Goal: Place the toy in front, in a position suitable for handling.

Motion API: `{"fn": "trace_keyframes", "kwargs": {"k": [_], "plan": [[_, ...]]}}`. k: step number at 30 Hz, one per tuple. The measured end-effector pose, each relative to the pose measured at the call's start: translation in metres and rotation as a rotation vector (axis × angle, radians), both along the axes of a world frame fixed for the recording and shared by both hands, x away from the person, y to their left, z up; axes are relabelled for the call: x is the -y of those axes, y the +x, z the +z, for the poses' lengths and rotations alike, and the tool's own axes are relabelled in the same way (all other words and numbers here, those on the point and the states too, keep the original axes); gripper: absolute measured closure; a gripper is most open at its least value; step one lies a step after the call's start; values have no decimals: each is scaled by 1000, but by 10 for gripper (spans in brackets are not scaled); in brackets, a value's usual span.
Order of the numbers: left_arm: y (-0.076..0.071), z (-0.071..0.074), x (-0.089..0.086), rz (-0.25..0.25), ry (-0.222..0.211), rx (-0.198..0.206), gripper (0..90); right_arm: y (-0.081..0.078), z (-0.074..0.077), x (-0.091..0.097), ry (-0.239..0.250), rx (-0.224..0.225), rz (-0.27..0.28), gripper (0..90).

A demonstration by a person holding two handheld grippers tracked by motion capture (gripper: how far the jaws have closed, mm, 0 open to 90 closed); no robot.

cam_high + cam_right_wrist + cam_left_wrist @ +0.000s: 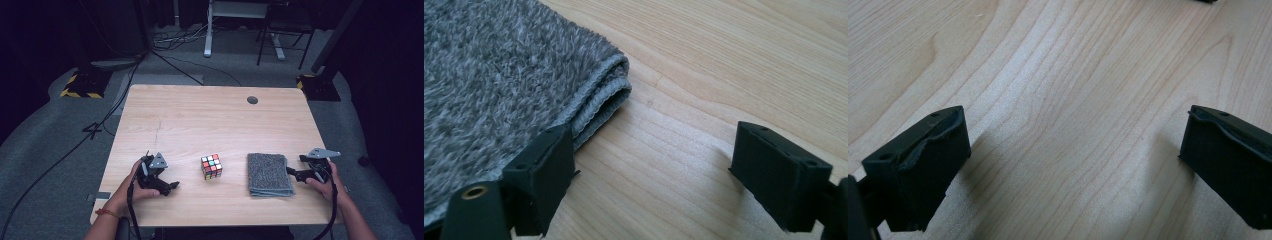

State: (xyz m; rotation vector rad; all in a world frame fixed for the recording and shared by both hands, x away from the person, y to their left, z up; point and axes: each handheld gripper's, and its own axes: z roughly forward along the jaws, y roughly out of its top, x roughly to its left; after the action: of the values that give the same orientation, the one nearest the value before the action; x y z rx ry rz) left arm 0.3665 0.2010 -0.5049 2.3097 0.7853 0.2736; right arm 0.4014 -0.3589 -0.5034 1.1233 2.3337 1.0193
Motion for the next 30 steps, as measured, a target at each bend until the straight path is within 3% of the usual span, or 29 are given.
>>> {"fn": "trace_keyframes", "kwargs": {"k": [13, 14, 15, 18, 19, 20, 22, 23, 26, 30], "plan": [[0, 0, 2, 17, 0, 1, 2, 1, 1, -1, -4, -4, -5, 169], [0, 0, 2, 17, 1, -1, 2, 0, 5, -2, -44, -9, -6, 209], [0, 0, 2, 16, 1, 0, 3, -2, 7, -3, -53, 9, 0, 232], [0, 0, 2, 13, 0, 0, 2, -10, 22, -5, 14, 62, 56, 239], [0, 0, 2, 13, 0, 0, 2, -10, 22, -5, 14, 62, 56, 239], [-1, 0, 3, 12, -3, 1, 2, -17, 36, -15, 23, 97, 112, 251], [-1, 0, 4, 12, -2, 1, 2, -20, 40, -19, 26, 111, 127, 257], [-1, 0, 5, 10, -2, 0, 2, -26, 48, -31, 1, 135, 183, 275], [-1, 0, 7, 5, -2, 1, 2, -31, 50, -45, 6, 133, 241, 293], [-1, 0, 10, 1, -2, -1, 2, -35, 46, -66, -27, 115, 313, 318]]}}
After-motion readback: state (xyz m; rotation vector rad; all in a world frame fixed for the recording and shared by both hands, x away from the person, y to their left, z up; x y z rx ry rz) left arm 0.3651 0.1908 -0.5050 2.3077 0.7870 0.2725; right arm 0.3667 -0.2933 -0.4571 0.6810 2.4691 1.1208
